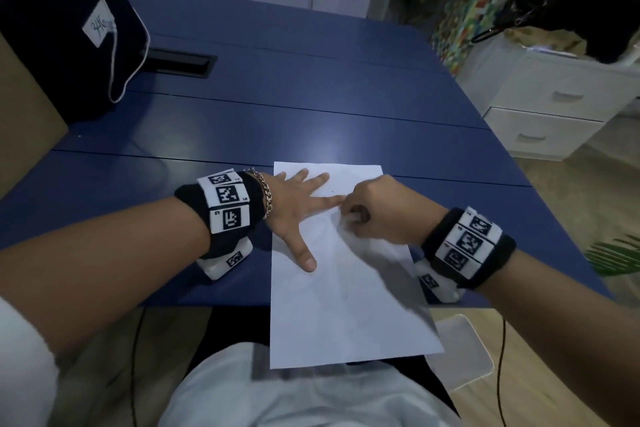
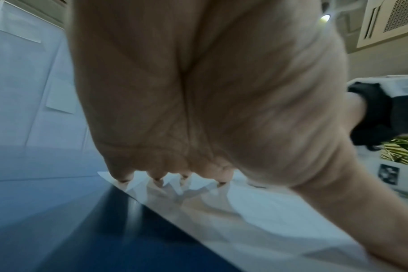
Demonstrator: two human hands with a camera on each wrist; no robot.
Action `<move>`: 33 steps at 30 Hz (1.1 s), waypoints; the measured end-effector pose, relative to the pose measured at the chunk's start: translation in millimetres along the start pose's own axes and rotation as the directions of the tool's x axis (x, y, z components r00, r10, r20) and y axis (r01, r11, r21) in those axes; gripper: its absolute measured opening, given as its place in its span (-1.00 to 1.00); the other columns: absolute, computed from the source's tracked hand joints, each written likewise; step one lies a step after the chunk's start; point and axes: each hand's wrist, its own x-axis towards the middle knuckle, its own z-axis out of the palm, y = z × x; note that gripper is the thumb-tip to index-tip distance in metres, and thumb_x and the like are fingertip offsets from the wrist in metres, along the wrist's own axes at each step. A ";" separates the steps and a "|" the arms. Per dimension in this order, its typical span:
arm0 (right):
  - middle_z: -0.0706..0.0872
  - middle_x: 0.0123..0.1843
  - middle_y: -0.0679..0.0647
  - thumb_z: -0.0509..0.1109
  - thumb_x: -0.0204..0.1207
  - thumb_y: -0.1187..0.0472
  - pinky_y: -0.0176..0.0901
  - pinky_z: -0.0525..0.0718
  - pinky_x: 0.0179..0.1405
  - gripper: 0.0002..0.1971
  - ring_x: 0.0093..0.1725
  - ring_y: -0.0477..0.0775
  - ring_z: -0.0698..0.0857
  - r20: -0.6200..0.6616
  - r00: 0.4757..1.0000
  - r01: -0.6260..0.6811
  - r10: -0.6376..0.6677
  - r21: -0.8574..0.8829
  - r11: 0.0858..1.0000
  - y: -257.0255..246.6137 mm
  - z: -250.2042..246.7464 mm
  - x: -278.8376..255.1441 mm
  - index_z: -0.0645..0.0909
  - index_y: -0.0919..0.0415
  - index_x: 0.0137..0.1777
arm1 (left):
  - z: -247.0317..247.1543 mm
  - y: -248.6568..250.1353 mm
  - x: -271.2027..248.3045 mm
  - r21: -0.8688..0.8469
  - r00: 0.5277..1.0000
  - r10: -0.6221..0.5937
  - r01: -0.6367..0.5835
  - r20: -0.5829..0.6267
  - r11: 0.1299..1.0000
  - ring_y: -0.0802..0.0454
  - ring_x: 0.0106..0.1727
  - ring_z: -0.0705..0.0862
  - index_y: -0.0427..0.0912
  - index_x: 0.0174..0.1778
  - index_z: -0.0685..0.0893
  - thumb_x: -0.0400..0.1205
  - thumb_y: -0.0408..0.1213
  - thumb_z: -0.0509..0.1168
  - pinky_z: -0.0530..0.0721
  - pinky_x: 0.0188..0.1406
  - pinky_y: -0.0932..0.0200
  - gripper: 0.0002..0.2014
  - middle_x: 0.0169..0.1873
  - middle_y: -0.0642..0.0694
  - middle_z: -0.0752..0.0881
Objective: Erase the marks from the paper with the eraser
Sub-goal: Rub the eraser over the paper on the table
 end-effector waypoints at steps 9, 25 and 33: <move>0.71 -0.28 -0.15 0.43 0.47 0.16 -0.44 0.47 -0.31 -0.85 -0.28 -0.07 0.62 0.106 0.988 0.097 -0.108 0.099 0.990 -8.9 0.6 2.1 0.73 -0.14 -0.24 | 7.7 -2.9 6.9 0.008 0.999 -0.027 0.026 0.027 1.000 -0.27 0.79 -0.59 0.55 0.66 -0.55 0.00 0.83 0.36 -0.35 0.78 -0.48 0.53 0.74 0.09 -0.65; 0.65 -0.29 -0.01 0.39 0.45 0.17 0.08 0.67 -0.25 -0.87 -0.29 0.10 0.61 -0.040 0.999 0.018 -0.019 -0.037 0.999 -5.3 9.7 -0.9 0.64 0.08 -0.32 | 3.6 0.6 6.5 0.036 0.997 -0.055 0.053 0.058 0.998 -0.30 0.78 -0.60 0.59 0.53 -0.68 -0.03 0.85 0.33 -0.36 0.78 -0.49 0.52 0.72 0.08 -0.68; 0.69 -0.30 0.06 0.38 0.46 0.16 0.11 0.70 -0.22 -0.86 -0.29 0.12 0.59 0.031 0.999 -0.017 0.019 -0.059 0.998 2.0 6.7 -14.7 0.61 0.08 -0.32 | 3.8 2.8 5.3 0.014 0.996 -0.068 0.068 0.064 0.998 -0.29 0.79 -0.58 0.61 0.61 -0.61 -0.11 0.87 0.31 -0.33 0.77 -0.53 0.55 0.73 0.11 -0.67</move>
